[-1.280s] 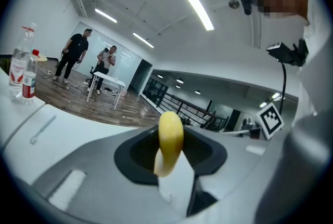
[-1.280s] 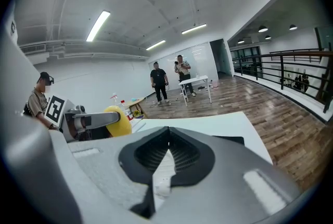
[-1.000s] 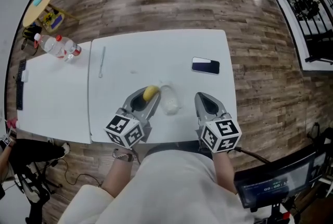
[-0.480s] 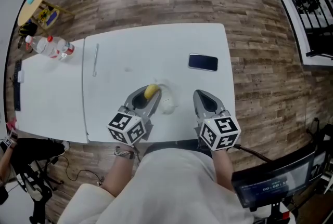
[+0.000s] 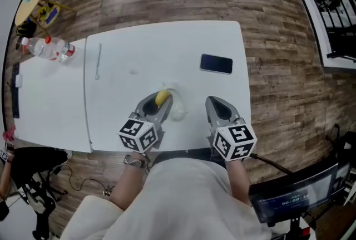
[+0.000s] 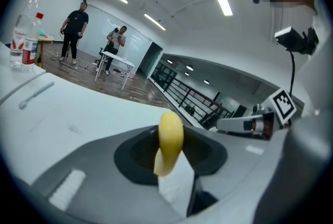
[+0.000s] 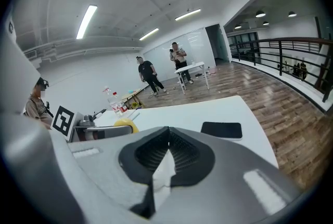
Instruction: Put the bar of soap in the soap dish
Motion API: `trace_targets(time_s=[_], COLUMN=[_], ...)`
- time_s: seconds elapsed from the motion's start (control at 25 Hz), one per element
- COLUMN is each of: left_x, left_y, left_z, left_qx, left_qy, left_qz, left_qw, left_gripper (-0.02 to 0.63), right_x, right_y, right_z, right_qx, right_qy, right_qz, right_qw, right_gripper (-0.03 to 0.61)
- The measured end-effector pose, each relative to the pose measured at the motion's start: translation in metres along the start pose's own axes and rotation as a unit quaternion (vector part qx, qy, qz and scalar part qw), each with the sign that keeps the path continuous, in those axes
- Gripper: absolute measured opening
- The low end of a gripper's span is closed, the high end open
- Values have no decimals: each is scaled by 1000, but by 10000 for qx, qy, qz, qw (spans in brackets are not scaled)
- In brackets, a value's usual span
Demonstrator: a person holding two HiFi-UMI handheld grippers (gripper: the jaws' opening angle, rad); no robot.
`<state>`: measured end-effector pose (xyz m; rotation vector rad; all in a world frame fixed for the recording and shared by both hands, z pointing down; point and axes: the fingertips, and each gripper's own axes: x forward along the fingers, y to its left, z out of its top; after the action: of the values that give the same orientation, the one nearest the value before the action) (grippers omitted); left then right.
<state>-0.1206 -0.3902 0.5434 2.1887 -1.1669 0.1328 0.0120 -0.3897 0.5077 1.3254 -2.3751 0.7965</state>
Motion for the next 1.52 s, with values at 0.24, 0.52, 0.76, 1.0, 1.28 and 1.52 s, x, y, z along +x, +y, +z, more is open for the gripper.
trace_targets(time_s=[0.24, 0.52, 0.76, 1.0, 1.28, 1.52], left_x=[6, 16, 23, 24, 26, 27], left_y=[9, 11, 13, 16, 14, 8], left_z=[-14, -21, -28, -39, -40, -49], left_qx=[294, 227, 483, 490, 438, 866], left_qy=[187, 165, 274, 302, 234, 317], left_qz=[93, -2, -78, -158, -345, -413], left_qw=[9993, 9996, 9984, 9982, 9982, 9949], left_gripper=[137, 137, 137, 137, 137, 140], right_x=[2, 1, -1, -2, -1, 0], right_y=[0, -1, -4, -5, -3, -2], right_z=[-4, -10, -13, -22, -25, -26], right_qx=[-3, -2, 8, 10, 5, 25], right_qy=[112, 257, 362, 454, 539, 547], right_qz=[-33, -79, -156, -207, -206, -169], right_qw=[9999, 9996, 9992, 9988, 9983, 9984], right_gripper=[3, 3, 3, 3, 3, 3])
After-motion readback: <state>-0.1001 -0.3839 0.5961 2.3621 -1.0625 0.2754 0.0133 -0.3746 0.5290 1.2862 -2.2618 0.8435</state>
